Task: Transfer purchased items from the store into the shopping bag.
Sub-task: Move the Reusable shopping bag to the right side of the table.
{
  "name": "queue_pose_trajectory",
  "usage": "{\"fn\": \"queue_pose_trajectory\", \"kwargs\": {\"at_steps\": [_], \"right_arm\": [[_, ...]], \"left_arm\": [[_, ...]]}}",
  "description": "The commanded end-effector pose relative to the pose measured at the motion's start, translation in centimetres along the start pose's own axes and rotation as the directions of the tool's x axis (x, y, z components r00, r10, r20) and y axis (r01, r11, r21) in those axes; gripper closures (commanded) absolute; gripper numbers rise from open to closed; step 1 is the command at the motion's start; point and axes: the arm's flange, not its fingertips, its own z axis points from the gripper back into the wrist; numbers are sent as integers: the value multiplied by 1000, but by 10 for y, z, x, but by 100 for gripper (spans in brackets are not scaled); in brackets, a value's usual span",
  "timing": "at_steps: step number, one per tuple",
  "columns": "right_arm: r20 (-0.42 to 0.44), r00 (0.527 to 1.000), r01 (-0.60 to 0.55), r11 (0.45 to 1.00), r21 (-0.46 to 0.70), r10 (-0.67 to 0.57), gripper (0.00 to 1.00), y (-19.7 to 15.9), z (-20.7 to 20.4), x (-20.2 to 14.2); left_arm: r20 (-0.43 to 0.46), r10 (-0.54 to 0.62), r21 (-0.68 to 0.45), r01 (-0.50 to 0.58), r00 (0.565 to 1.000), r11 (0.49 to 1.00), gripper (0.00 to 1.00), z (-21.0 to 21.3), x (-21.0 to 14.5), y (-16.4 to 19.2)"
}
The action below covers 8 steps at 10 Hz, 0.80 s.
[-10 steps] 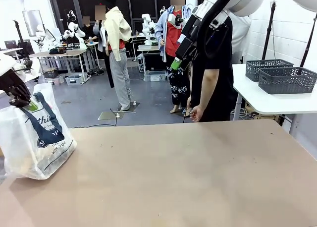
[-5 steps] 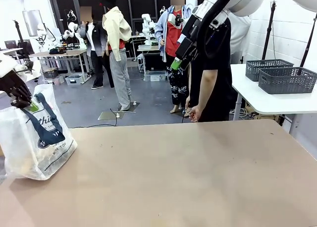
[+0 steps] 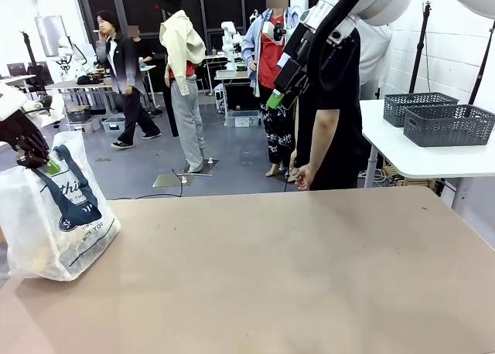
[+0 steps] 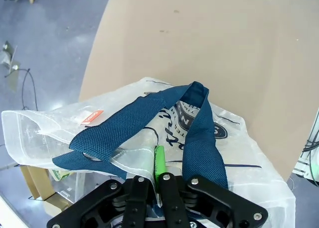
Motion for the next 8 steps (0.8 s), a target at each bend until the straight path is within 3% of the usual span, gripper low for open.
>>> {"fn": "queue_pose_trajectory", "kwargs": {"at_steps": [1,6,8], "right_arm": [[-12,1000,-2,1000,-4,2,0,0,0,-2],[-12,1000,-2,1000,-4,2,0,0,0,-2],[-12,1000,-2,1000,-4,2,0,0,0,-2]], "left_arm": [[2,-4,4,4,1000,1000,100,4,-1,1],[1,-7,14,7,1000,1000,2,8,5,-1],[-3,-19,25,19,1000,1000,0,15,12,-4]]}}
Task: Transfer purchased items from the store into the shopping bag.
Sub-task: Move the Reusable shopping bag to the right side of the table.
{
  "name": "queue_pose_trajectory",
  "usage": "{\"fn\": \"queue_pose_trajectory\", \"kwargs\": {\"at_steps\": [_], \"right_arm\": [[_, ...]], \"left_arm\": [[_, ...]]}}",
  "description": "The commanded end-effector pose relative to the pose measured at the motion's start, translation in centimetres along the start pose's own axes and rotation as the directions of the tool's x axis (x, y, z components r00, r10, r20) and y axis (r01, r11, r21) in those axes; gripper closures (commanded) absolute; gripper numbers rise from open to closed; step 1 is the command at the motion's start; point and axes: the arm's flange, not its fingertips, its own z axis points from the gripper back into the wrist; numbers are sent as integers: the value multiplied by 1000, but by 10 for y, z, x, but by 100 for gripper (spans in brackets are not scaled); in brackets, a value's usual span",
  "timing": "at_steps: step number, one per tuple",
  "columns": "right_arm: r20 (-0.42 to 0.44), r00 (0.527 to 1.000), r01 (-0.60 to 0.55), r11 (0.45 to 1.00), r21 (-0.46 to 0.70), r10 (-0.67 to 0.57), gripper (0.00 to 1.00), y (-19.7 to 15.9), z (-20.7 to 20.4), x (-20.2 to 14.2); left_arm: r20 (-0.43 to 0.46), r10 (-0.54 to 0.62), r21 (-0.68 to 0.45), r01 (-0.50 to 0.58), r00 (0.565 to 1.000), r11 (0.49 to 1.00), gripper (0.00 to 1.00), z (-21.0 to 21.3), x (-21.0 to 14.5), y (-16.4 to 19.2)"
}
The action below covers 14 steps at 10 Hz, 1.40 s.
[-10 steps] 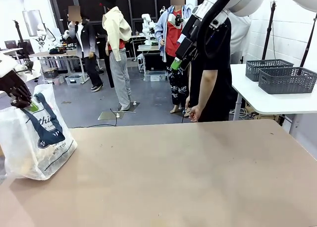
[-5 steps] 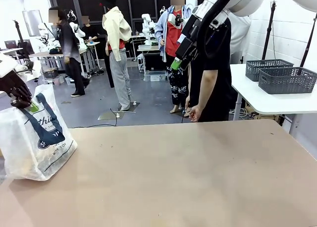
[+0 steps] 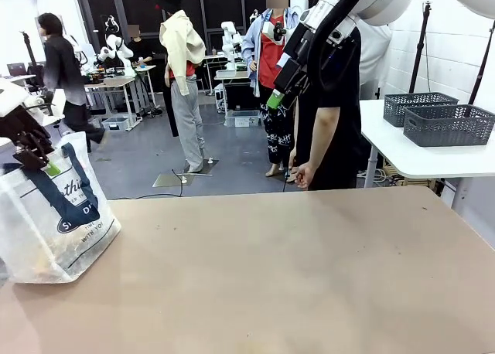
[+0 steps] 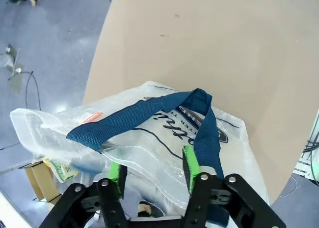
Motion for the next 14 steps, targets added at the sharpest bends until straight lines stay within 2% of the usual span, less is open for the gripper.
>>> {"fn": "queue_pose_trajectory", "kwargs": {"at_steps": [1,5,10,13,14], "right_arm": [[-12,1000,-2,1000,-4,2,0,0,0,-2],[-12,1000,-2,1000,-4,2,0,0,0,-2],[-12,1000,-2,1000,-4,2,0,0,0,-2],[-12,1000,-2,1000,-4,2,0,0,0,-2],[-12,1000,-2,1000,-4,2,0,0,0,-2]], "left_arm": [[-9,-4,8,4,1000,1000,0,9,4,-3],[-19,12,6,-12,1000,1000,0,19,16,-2],[-68,25,38,-22,997,999,0,54,31,-7],[-52,-58,45,61,997,997,0,74,50,-15],[10,-116,11,116,993,993,0,81,54,-17]]}}
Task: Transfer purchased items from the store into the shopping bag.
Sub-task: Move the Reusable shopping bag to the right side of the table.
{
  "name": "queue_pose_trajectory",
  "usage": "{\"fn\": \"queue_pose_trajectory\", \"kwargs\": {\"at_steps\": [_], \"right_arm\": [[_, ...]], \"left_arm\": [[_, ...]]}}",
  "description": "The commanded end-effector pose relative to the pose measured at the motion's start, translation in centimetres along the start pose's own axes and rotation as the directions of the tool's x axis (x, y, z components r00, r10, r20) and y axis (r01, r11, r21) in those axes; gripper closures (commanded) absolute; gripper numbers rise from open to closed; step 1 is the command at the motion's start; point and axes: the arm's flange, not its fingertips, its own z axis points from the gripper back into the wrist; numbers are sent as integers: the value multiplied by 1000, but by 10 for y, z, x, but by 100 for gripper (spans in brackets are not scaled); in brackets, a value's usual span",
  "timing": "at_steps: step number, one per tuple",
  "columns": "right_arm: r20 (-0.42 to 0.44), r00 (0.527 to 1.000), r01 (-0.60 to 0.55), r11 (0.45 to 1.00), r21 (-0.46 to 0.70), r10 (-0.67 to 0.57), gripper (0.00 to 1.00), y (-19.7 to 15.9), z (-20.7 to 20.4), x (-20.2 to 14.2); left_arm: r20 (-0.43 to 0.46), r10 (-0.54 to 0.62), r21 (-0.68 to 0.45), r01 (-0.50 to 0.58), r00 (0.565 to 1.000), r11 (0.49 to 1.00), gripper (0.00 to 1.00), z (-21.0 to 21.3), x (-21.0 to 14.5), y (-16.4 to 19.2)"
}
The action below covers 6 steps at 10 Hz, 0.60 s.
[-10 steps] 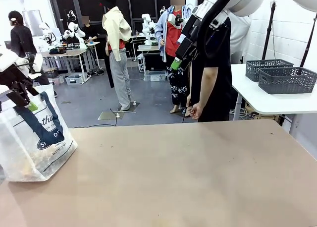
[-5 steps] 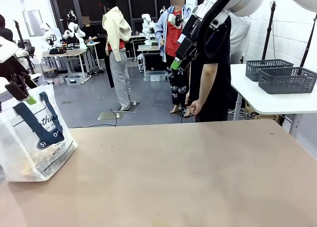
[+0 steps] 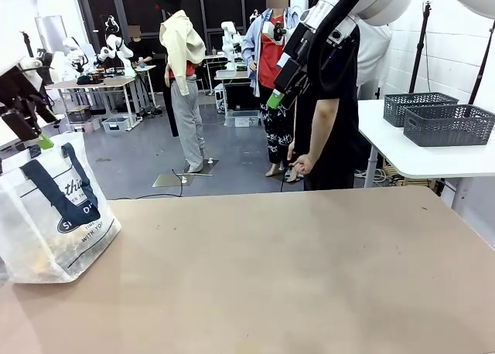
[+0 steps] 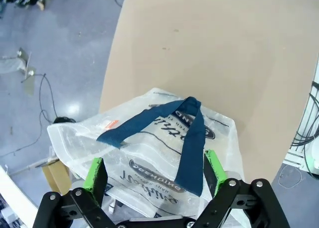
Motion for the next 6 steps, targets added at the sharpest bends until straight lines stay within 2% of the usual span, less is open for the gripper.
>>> {"fn": "queue_pose_trajectory", "kwargs": {"at_steps": [1,3,4,6], "right_arm": [[-12,1000,-3,1000,-4,3,0,0,0,-2],[-12,1000,-3,1000,-4,3,0,0,0,-2],[-12,1000,-3,1000,-4,3,0,0,0,-2],[-12,1000,-3,1000,-4,3,0,0,0,-2]], "left_arm": [[132,-146,-68,156,980,985,0,10,3,-3],[268,-274,-73,303,924,950,0,16,6,-5],[289,-261,-86,296,921,951,0,10,4,-2],[403,-121,-111,180,907,977,0,0,-7,9]]}}
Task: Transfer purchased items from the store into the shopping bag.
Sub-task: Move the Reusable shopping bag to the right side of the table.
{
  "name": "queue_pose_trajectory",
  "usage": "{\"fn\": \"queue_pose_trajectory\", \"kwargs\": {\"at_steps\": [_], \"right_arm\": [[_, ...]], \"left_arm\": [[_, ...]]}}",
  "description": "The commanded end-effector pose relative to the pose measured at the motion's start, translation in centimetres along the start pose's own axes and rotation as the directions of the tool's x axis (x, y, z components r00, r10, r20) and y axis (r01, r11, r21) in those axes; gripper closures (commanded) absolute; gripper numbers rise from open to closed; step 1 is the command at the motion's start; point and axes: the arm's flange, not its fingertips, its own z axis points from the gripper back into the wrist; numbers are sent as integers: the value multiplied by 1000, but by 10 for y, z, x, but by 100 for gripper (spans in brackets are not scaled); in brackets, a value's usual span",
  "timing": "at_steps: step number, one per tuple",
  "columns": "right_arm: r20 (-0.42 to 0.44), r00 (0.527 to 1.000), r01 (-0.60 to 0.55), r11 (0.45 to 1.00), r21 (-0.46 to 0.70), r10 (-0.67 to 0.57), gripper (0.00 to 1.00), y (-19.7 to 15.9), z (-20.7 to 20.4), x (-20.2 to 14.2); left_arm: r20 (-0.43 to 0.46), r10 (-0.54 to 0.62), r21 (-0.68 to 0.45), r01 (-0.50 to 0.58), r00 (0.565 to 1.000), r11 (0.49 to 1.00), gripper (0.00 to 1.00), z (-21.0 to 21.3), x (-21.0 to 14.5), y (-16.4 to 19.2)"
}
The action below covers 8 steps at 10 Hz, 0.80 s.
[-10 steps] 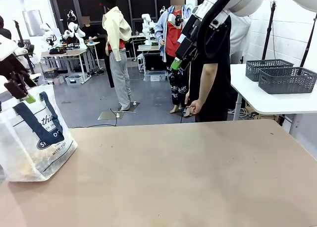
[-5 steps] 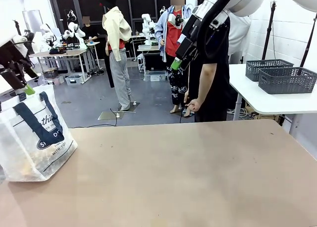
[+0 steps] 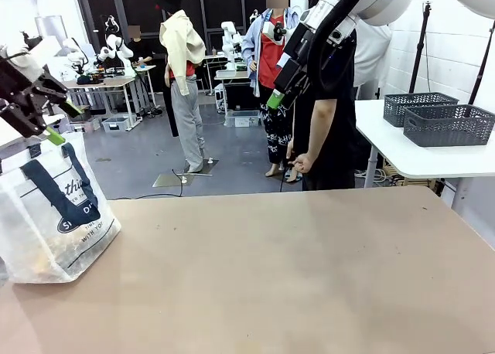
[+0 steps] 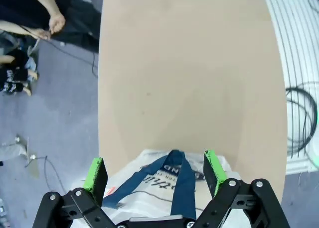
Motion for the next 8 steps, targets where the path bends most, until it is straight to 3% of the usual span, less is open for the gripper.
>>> {"fn": "queue_pose_trajectory", "kwargs": {"at_steps": [1,3,8], "right_arm": [[-12,1000,-3,1000,-4,3,0,0,0,-2],[-12,1000,-3,1000,-4,3,0,0,0,-2],[-12,1000,-3,1000,-4,3,0,0,0,-2]], "left_arm": [[117,126,-6,-126,985,992,0,1,-19,17],[163,265,12,-271,950,963,0,-6,-35,27],[189,308,-19,-311,932,950,0,-17,-55,37]]}}
